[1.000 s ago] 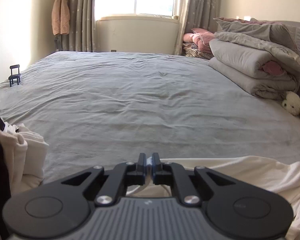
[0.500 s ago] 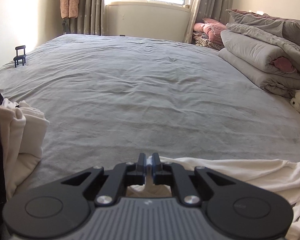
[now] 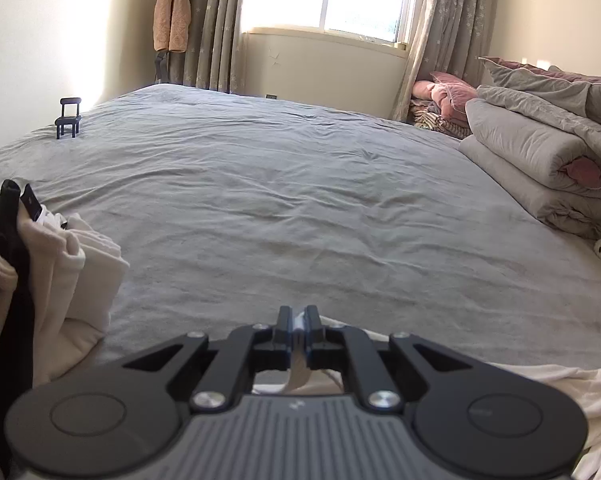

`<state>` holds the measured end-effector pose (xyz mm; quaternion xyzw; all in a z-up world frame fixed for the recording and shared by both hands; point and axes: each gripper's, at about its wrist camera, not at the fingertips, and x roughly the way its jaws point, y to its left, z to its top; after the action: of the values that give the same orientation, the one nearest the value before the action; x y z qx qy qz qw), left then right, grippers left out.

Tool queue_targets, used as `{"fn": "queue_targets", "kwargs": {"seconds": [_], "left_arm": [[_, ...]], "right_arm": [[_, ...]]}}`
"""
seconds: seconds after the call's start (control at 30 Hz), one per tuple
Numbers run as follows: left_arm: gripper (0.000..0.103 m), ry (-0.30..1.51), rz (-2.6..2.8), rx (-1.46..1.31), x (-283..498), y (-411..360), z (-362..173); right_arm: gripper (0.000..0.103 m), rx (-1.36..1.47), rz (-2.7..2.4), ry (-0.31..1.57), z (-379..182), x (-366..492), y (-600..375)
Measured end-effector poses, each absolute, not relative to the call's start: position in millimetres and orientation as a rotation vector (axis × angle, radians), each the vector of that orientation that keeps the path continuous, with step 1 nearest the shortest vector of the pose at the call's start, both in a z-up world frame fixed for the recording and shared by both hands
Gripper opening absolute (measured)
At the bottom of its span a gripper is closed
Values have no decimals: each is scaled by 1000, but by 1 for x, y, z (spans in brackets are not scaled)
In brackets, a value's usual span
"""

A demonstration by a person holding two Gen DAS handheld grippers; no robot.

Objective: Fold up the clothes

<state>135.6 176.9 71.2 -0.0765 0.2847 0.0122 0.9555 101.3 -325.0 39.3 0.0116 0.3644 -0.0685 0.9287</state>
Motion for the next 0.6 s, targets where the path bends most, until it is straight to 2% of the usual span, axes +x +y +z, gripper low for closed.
{"fn": "queue_targets", "kwargs": {"seconds": [0.07, 0.1, 0.13, 0.27, 0.3, 0.33, 0.37, 0.4, 0.5, 0.53, 0.6], "left_arm": [[6, 556, 30, -171, 133, 180, 76], [6, 543, 38, -175, 131, 181, 78], [6, 536, 47, -178, 131, 182, 79], [6, 539, 81, -203, 133, 189, 79], [6, 537, 88, -211, 132, 191, 79], [6, 531, 96, -221, 132, 194, 80], [6, 525, 102, -228, 131, 195, 81], [6, 522, 104, -233, 131, 197, 82], [6, 525, 102, -232, 131, 196, 82], [6, 528, 101, -228, 132, 195, 82], [6, 532, 97, -219, 132, 193, 81]], "right_arm": [[44, 89, -153, 764, 37, 102, -333], [64, 121, -159, 772, 35, 103, -337], [67, 154, -165, 781, 34, 104, -341], [67, 127, -101, 783, 33, 100, -330], [56, 100, -86, 779, 34, 100, -325], [26, 76, -75, 775, 35, 99, -320], [10, 60, -66, 771, 36, 98, -316], [2, 50, -59, 767, 38, 98, -314], [2, 27, -70, 723, 45, 94, -312], [6, 35, -79, 710, 48, 93, -314], [26, 68, -93, 704, 50, 92, -320]]}}
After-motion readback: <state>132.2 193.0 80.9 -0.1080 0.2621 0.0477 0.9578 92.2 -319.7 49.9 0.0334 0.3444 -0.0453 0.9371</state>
